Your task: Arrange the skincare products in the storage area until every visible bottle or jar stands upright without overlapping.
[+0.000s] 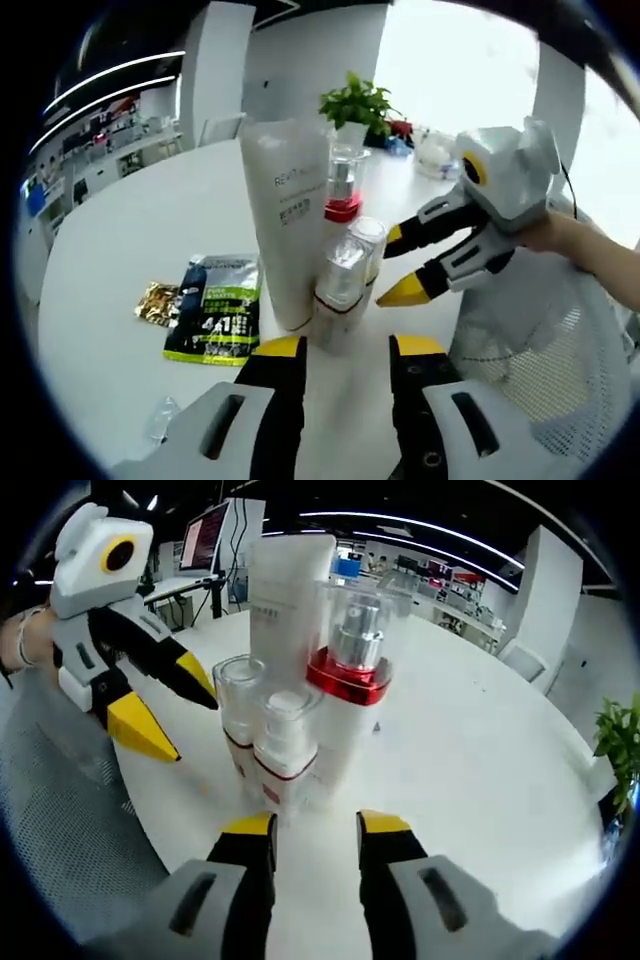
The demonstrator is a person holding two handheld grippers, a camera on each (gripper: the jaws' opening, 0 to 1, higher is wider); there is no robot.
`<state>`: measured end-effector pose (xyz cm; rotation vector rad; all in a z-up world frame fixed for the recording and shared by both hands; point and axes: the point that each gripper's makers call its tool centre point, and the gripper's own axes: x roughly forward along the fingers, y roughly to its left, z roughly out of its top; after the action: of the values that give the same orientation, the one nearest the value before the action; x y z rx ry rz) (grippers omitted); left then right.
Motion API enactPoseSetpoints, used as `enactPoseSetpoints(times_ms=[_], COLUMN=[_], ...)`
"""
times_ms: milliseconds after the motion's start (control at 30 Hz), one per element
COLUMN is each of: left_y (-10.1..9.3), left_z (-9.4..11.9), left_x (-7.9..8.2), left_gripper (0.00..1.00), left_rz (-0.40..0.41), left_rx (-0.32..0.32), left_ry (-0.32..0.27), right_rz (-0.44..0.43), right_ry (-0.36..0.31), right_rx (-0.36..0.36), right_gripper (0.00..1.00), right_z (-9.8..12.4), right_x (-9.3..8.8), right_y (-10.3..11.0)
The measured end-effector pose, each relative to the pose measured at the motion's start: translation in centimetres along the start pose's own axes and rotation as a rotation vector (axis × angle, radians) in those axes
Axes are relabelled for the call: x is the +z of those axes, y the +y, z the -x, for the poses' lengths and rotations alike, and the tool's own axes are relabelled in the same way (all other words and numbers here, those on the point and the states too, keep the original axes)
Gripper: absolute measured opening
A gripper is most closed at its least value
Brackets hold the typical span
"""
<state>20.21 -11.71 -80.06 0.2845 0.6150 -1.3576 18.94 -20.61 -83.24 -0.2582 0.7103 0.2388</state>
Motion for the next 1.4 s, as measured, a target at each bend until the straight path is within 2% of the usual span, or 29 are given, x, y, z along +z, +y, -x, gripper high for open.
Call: enactPoseSetpoints(times_ms=[200,600,700,800,900,1000,1200,1300,1400], left_y=[1.2,3.1,3.3,3.8,3.7,4.2,4.9,5.3,5.5], left_z=[0.5,2.5,2.7,3.4,4.0,4.3,4.5,4.7,4.7], left_x=[-0.4,-0.1,0.1,0.6,1.0,1.0,0.2,0.1,-0.3], left_gripper=[0.36,0.46,0.51,0.59,0.63,0.69,0.78,0.82,0.86], left_rz=[0.015,0.018,0.004,-0.031,-0.045,-0.047,-0.009,-0.04,-0.043], left_rx=[0.053,0.153,0.154,0.187,0.188,0.208,0.236,0.26,0.272], left_ry=[-0.02,-0.061,-0.059,-0.055,-0.069,-0.084,-0.099,-0.111,-0.092], right_rz=[-0.025,-0.081,-0.081,-0.07,-0.123,-0.124,-0.084,-0.075,-0.072], right_ry=[-0.038,-0.106,-0.109,-0.134,-0.164,-0.156,-0.179,-0.2,-0.211], right_rx=[-0.015,-0.052,-0.055,-0.051,-0.041,-0.026,0.015,0.023,0.028], right_gripper=[0.42,0.69,0.76,0.83,0.9,0.98,0.99,1.0,1.0], right_z=[0.4,0.6,0.6,1.1,1.9,2.5,3.1,2.9,2.8], right_x=[0.6,1.8,1.9,2.4,2.9,2.9,2.9,3.0,3.0], right_y=[-0.3,-1.1,-0.9,-0.7,-0.9,-0.7,0.0,0.3,0.8])
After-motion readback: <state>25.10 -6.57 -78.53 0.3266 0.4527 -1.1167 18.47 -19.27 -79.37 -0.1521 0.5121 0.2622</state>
